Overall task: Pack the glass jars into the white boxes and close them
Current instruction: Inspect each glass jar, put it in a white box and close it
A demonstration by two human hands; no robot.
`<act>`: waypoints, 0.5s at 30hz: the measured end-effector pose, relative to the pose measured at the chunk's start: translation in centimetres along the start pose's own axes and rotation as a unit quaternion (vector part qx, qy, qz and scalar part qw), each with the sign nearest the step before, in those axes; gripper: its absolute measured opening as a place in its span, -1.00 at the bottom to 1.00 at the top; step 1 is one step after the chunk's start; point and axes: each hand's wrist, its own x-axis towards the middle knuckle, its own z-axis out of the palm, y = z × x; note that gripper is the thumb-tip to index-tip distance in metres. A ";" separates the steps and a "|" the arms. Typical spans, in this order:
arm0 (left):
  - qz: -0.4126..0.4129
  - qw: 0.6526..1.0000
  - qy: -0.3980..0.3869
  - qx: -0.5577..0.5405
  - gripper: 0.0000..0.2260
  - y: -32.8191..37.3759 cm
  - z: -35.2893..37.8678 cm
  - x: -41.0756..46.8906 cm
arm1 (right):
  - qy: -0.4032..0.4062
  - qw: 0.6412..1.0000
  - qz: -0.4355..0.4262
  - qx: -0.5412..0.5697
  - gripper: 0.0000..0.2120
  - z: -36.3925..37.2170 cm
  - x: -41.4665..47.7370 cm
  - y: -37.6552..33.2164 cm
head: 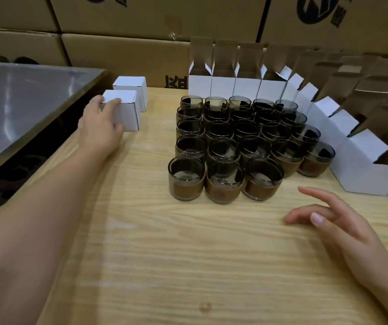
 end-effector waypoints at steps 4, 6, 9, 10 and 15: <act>0.011 1.000 -0.023 0.018 -0.45 0.0 0.5 1.8 | 0.012 1.000 0.001 -0.002 -0.59 0.0 0.1 0.1; 0.015 0.999 -0.033 0.031 -0.44 -0.1 0.7 2.4 | 0.012 1.000 0.003 0.005 -0.59 0.0 0.0 0.1; 0.017 0.998 -0.043 0.053 -0.43 -0.1 0.8 3.0 | 0.008 1.000 0.004 0.014 -0.59 0.0 0.0 0.2; 0.017 0.997 -0.051 0.062 -0.43 -0.1 0.8 3.1 | 0.008 1.000 0.005 0.016 -0.59 0.0 0.0 0.1; 0.006 0.991 -0.099 0.087 -0.32 0.5 0.3 2.2 | 0.002 1.000 0.011 0.023 -0.60 0.1 -0.1 -0.4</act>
